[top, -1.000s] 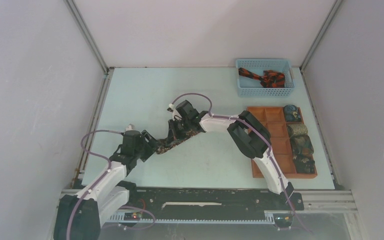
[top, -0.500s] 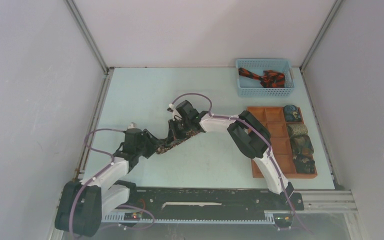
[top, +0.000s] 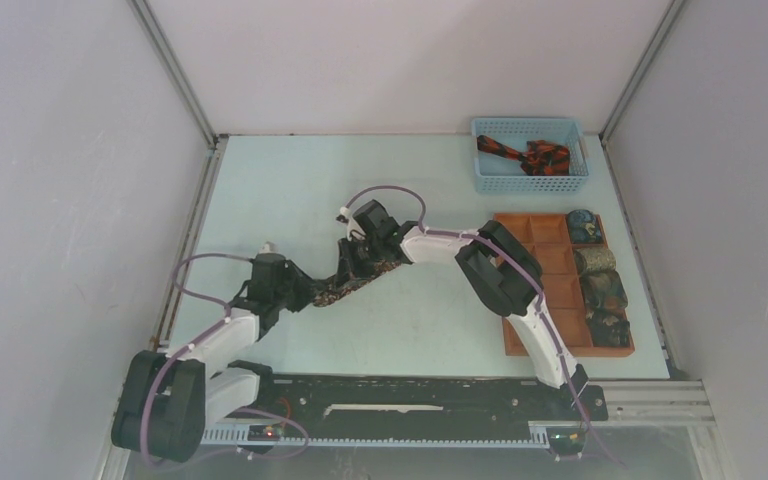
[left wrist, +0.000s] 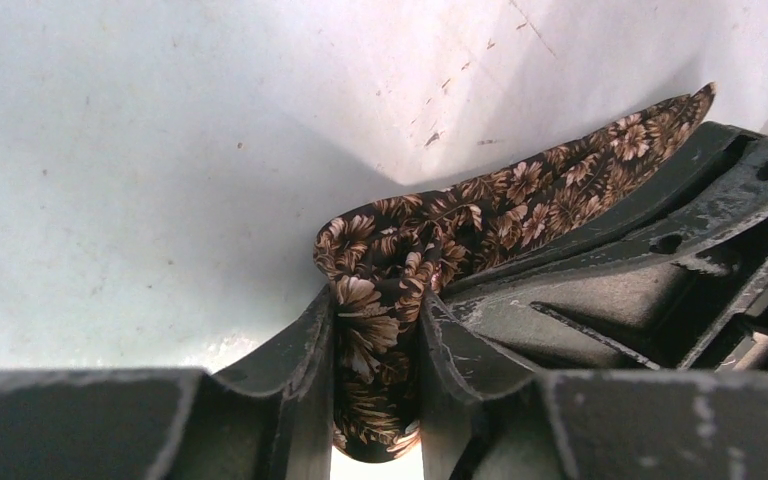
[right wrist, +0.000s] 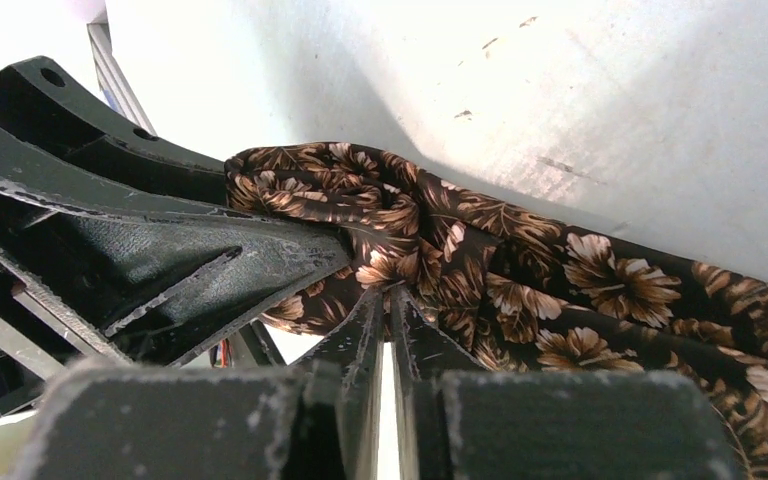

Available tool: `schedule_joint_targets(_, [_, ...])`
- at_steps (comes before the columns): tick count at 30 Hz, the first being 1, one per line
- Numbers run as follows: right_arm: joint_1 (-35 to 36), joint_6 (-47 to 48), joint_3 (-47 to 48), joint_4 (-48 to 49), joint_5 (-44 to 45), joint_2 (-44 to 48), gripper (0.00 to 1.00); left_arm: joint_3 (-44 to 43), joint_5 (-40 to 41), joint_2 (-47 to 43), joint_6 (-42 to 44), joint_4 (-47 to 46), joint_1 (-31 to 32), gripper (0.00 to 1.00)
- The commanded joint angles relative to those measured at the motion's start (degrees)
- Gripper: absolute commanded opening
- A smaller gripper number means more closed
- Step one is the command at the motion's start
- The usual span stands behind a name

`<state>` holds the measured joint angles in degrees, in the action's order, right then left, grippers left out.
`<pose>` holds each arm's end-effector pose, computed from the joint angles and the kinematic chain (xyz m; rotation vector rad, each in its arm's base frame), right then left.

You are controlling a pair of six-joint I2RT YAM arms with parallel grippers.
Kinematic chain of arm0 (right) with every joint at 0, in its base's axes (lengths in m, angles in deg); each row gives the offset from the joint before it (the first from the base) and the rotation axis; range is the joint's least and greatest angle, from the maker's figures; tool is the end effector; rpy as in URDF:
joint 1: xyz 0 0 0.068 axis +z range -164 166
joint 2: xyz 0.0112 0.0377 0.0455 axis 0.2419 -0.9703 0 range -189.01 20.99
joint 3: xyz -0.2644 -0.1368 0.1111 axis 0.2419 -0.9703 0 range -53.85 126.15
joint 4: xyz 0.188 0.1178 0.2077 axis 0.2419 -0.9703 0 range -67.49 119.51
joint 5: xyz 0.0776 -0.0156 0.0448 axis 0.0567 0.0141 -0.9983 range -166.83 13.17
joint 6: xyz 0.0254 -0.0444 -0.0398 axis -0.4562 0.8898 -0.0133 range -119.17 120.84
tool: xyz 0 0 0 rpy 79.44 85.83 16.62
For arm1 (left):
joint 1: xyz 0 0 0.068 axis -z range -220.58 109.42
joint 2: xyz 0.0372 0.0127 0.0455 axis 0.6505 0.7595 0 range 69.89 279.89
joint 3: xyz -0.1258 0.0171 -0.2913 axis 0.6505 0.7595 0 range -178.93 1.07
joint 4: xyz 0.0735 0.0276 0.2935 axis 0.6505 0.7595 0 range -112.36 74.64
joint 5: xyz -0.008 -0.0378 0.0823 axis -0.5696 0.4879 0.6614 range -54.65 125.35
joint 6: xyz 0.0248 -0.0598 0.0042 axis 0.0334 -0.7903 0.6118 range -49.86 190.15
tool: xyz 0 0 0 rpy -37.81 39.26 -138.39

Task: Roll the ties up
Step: Roll the tie at the center of the board.

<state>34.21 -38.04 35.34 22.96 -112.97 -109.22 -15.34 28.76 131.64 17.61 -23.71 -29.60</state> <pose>0.3481 0.4343 0.1207 -0.5602 2.6619 1.3600 0.2040 -0.0456 0.1365 -0.8080 2.2976 -0.6632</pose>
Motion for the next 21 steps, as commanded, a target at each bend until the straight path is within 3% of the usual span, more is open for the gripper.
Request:
schedule_joint_targets(1, [-1.1, 1.7, 0.2, -1.1, 1.1, 5.6, 0.11, -3.7, 4.5, -0.4, 4.3, 10.5, 1.3, 0.24])
schedule_joint_targets(11, [-4.8, 3.1, -2.7, -2.5, 1.6, 13.0, 0.14, -13.1, 14.3, -0.2, 11.6, 27.3, 3.0, 0.23])
schedule_joint_targets(21, [-7.4, 2.5, -6.4, -1.2, 1.2, 16.7, 0.15, -23.4, 23.9, 9.7, 15.0, 39.9, 8.8, 0.25])
